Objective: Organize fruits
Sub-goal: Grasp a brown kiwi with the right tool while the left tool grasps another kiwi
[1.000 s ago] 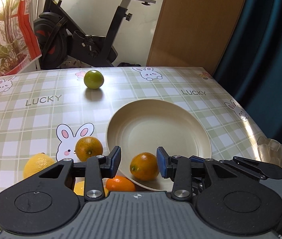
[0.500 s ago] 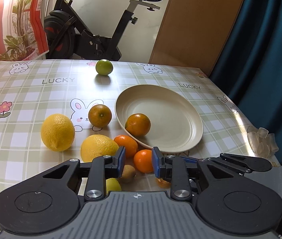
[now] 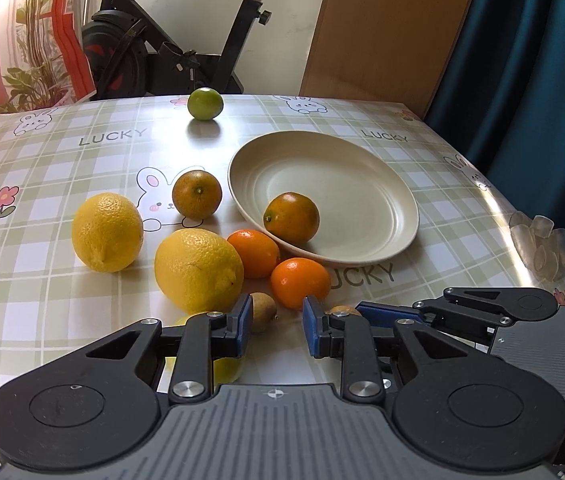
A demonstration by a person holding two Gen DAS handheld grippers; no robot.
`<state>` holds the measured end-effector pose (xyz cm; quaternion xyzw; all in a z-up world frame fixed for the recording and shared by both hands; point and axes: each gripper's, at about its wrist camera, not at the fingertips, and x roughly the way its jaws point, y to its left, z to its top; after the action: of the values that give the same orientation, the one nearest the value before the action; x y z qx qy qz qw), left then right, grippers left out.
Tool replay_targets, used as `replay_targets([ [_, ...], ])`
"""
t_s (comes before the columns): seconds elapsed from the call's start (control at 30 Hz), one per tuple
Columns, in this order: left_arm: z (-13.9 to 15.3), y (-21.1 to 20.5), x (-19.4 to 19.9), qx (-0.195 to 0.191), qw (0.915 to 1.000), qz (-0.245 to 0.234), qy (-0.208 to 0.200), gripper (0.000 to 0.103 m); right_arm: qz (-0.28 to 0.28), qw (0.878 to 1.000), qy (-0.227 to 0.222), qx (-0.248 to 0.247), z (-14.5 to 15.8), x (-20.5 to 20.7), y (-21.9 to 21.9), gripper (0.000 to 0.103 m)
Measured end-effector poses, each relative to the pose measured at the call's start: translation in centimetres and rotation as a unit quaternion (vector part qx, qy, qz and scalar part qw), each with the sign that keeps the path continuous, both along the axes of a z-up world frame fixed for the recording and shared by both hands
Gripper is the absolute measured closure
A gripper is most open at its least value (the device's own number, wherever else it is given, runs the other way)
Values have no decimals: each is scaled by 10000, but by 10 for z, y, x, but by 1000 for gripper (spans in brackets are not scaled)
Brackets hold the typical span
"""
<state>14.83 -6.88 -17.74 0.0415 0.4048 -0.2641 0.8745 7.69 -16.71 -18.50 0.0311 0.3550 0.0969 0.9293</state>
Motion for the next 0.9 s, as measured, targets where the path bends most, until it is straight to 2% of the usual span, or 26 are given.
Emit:
replay_targets([
  [0.23, -5, -15, -2, 445, 9980, -271, -360, 74, -174, 9997, -25, 150, 0, 0, -13, 75],
  [0.37, -6, -17, -1, 514, 9967, -397, -493, 75, -251, 9994, -35, 231, -1, 0, -19, 75],
  [0.53, -11, -21, 4, 657, 9952, -540, -489, 74, -263, 9992, -44, 290, -2, -2, -20, 75],
  [0.9, -12, -20, 13, 595, 9957, -617, -352, 75, -286, 9991, -55, 300, -2, -3, -22, 75],
])
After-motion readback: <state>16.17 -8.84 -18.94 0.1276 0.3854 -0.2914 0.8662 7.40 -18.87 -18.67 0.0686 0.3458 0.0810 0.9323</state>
